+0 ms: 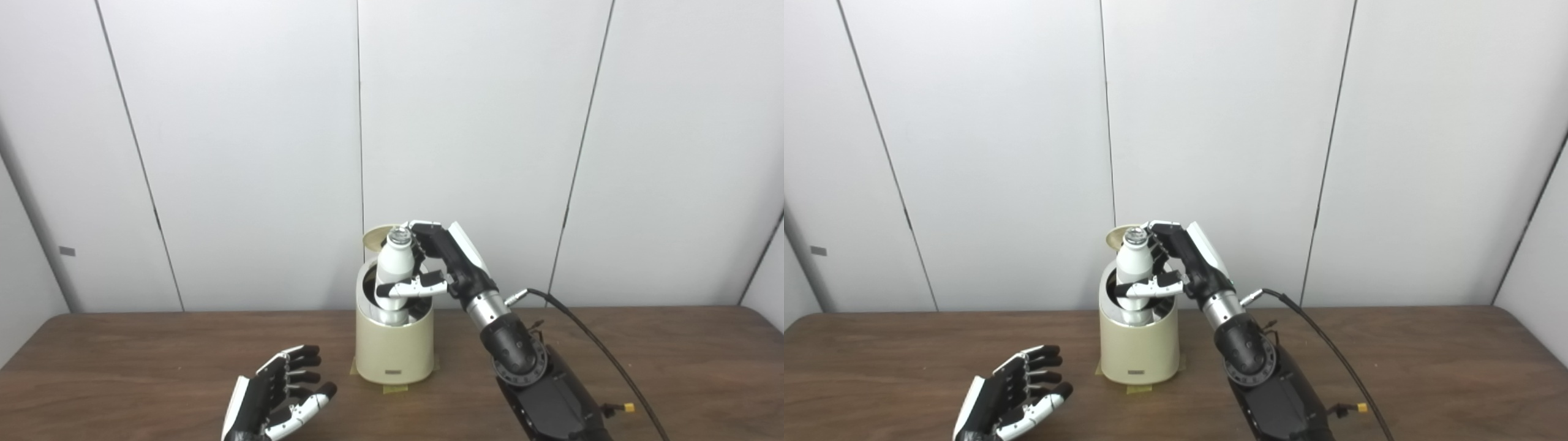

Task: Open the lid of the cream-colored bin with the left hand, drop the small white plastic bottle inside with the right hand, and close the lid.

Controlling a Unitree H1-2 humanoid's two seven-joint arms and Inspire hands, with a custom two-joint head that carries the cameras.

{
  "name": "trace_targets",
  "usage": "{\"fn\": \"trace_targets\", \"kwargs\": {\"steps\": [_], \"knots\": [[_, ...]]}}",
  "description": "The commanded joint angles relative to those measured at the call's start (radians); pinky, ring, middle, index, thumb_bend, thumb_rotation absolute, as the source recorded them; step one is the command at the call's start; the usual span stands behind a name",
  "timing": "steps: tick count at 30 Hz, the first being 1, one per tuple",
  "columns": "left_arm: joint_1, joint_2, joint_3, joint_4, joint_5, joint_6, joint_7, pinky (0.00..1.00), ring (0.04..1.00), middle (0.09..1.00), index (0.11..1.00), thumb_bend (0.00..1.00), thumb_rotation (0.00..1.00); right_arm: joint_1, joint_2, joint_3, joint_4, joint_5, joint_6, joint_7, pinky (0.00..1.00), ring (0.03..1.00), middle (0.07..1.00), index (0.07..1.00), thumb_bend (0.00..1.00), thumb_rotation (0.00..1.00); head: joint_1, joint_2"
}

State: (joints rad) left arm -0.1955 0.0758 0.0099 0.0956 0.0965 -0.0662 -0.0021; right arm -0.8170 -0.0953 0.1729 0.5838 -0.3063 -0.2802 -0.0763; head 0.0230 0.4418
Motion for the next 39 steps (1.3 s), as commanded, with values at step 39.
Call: {"fn": "trace_targets", "kwargs": {"steps": [39], "knots": [[-0.032, -0.01, -0.004, -0.039, -0.019, -0.023, -0.001, 0.58, 0.671, 0.73, 0.746, 0.68, 0.18, -0.092, 0.02, 0.014, 0.131, -0.162, -0.102, -0.226, 0.31, 0.372, 0.487, 0.557, 0.51, 0.0, 0.01, 0.01]]}}
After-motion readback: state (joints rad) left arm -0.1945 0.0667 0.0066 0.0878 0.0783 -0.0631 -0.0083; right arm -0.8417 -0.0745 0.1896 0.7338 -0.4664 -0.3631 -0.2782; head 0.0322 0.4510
